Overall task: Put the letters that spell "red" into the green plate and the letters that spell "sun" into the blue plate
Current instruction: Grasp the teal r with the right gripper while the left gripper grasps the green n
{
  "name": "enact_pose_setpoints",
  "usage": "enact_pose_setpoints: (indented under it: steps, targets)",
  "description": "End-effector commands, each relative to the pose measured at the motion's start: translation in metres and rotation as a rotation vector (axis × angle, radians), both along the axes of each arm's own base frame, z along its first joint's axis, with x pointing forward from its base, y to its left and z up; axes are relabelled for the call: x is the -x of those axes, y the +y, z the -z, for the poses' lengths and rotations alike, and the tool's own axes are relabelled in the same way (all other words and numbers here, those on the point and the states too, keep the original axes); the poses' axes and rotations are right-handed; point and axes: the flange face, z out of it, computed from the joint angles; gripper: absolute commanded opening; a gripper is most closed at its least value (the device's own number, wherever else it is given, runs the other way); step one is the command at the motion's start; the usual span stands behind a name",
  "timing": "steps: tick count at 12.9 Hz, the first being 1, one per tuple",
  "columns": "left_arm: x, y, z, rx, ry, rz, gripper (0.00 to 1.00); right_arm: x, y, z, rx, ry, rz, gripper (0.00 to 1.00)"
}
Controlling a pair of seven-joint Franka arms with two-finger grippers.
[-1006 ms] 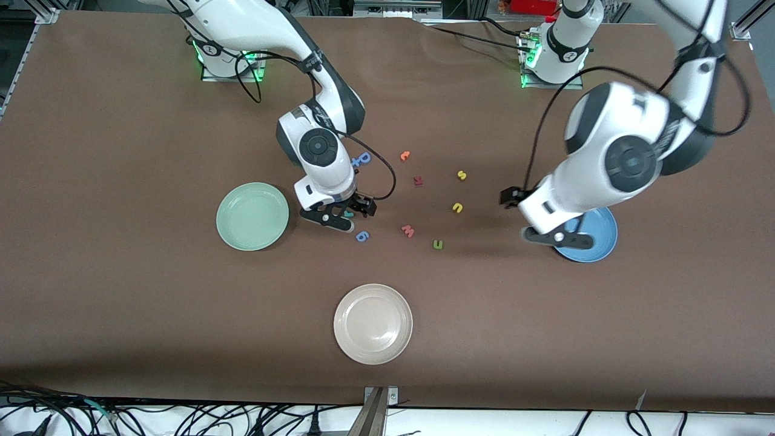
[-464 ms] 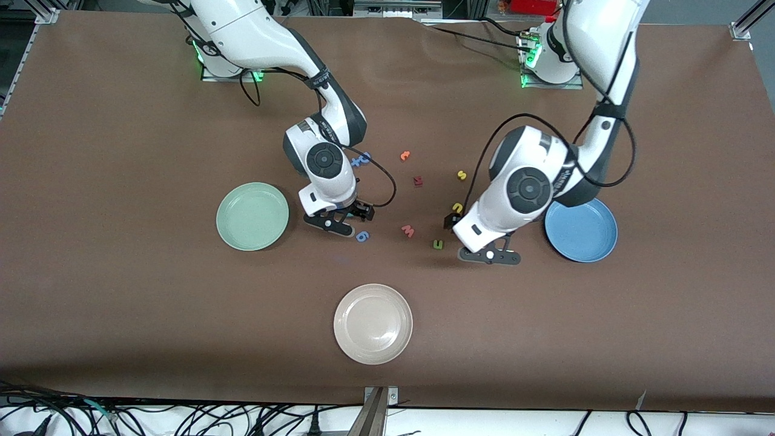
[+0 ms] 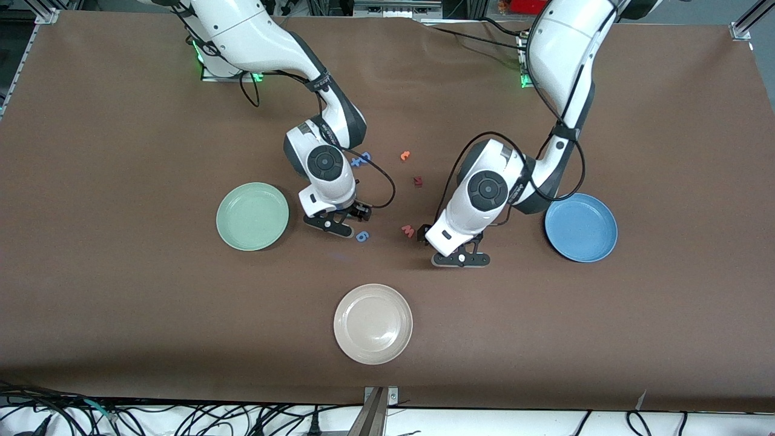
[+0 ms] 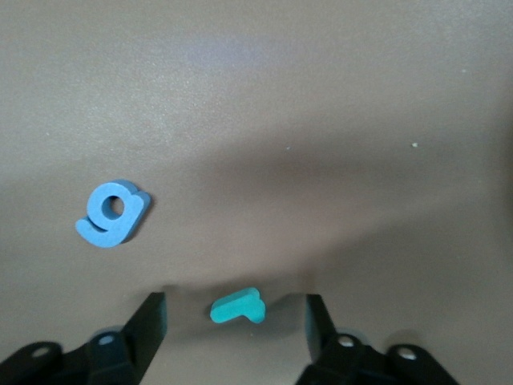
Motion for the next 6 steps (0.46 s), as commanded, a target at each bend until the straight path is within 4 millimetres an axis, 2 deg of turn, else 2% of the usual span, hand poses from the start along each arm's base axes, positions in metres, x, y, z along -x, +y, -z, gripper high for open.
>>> enact_pose_setpoints:
  steps: [1,2,5,6]
  targets:
    - [-0.007,0.0,0.023,0.005,-0.038,-0.022,0.99,0.0,0.003,0.004,0.004,-0.012,-0.004,0.57]
    - [-0.007,0.001,0.03,0.008,-0.049,-0.026,0.99,-0.001,0.002,0.005,0.005,-0.011,-0.002,0.53]
    - [-0.005,0.0,0.033,0.007,-0.048,-0.039,0.98,0.0,0.003,0.004,0.004,-0.012,-0.005,0.31]
    - [0.001,-0.004,0.037,0.002,-0.04,-0.031,0.97,0.0,0.003,0.004,0.004,-0.012,-0.007,0.28]
